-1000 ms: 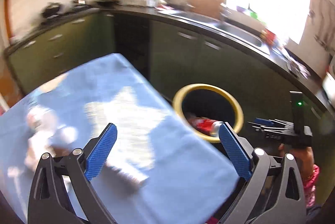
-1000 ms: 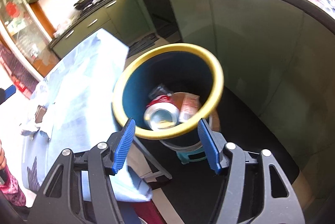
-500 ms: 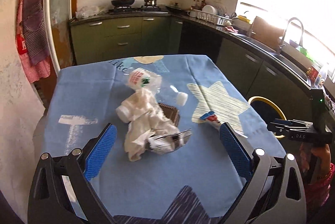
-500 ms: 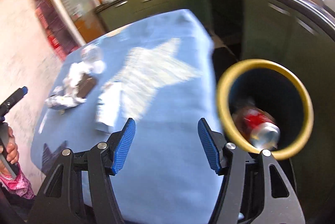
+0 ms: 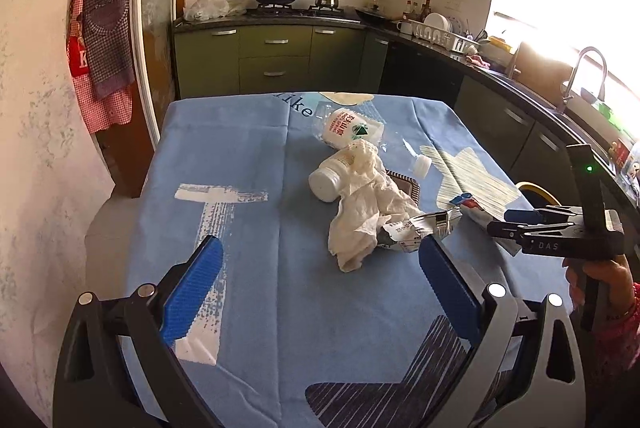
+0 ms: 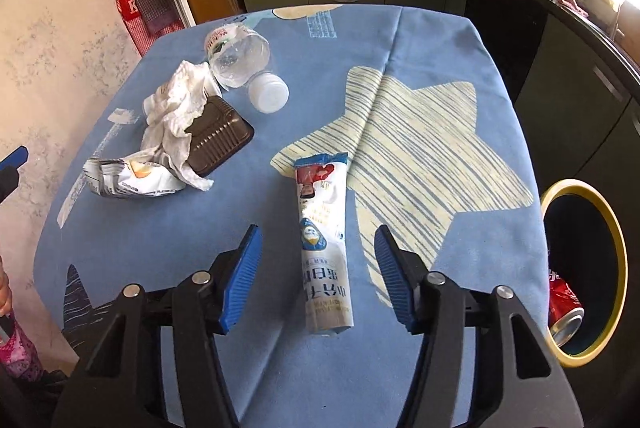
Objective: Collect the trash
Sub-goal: 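Move the right gripper to the white tube and grasp it, then carry the white tube over the bin and open the right gripper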
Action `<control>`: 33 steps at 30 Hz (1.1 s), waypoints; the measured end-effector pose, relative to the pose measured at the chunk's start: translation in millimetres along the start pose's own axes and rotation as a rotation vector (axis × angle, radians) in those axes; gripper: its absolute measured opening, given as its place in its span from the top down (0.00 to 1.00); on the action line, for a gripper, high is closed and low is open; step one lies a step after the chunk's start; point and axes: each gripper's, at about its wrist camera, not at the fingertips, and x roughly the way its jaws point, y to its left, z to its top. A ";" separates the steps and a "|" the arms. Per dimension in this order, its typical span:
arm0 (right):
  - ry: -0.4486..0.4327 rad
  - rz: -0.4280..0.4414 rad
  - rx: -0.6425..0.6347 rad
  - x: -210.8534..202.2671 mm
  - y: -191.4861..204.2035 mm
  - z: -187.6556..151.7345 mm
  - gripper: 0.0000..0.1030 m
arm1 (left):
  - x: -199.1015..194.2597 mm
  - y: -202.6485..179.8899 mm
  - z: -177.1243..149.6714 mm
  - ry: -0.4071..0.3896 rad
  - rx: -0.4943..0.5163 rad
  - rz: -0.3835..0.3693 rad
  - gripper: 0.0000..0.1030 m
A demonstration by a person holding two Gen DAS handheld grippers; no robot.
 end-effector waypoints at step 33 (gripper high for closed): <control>-0.105 -0.299 0.389 -81.8 -172.8 -58.0 0.90 | 10.0 -53.9 -1.3 0.018 0.083 -0.088 0.06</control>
